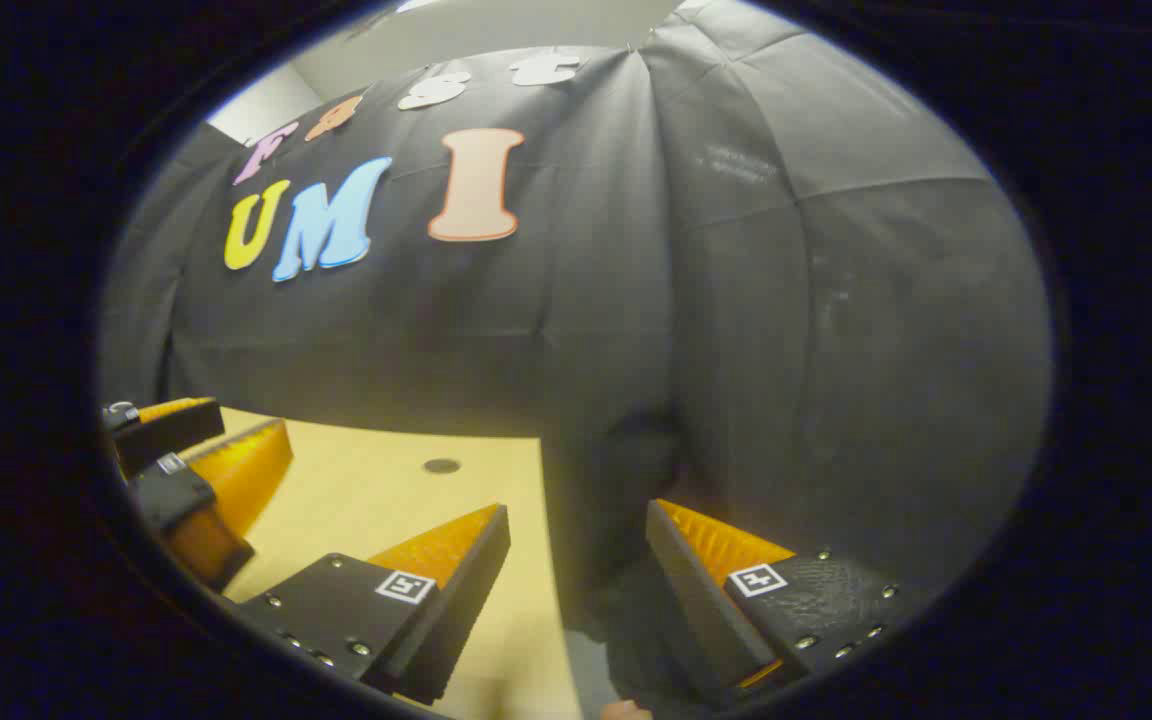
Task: Put the toothbrush and toothpaste on the desktop into the cup, then pick up the cup and place it on the coaster on the desktop.
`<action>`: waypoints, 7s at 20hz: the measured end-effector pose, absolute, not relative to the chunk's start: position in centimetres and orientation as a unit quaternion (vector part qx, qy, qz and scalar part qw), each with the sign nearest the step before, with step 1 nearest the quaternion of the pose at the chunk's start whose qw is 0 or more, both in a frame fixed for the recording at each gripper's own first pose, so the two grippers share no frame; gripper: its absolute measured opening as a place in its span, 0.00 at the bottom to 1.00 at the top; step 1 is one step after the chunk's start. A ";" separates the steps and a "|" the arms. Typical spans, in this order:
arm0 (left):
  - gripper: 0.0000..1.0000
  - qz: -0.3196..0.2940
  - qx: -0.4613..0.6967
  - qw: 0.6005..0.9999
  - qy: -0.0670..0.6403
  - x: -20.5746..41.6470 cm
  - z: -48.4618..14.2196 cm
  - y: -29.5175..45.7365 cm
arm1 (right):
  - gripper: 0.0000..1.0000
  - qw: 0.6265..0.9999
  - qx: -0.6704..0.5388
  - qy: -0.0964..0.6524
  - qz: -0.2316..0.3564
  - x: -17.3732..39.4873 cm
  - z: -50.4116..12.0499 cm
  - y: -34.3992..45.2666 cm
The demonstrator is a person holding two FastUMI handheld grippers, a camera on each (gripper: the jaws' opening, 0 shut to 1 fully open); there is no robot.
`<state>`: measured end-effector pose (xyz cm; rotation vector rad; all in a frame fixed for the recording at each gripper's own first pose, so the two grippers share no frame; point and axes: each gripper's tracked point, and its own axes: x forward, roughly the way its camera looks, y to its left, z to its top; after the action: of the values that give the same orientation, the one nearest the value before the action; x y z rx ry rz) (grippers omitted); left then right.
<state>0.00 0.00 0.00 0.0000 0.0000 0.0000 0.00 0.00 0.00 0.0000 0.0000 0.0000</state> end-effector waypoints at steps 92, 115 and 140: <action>0.20 0.043 -0.101 0.742 0.662 -37.6 -14.6 59.0 | 0.02 0.721 -0.048 0.677 0.140 -30.9 -9.1 44.8; 0.20 0.031 -0.170 0.828 0.534 -24.3 0.8 61.7 | 0.02 0.732 -0.008 0.665 0.147 -30.6 -9.1 44.8; 0.20 0.022 -0.104 0.916 0.388 -8.1 -4.3 64.0 | 0.02 0.750 0.078 0.643 0.135 -29.9 -8.4 44.6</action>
<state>-8.13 63.99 -4.26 -0.2141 0.7982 0.0455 -29.88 44.56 -8.39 0.1700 1.4061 0.2945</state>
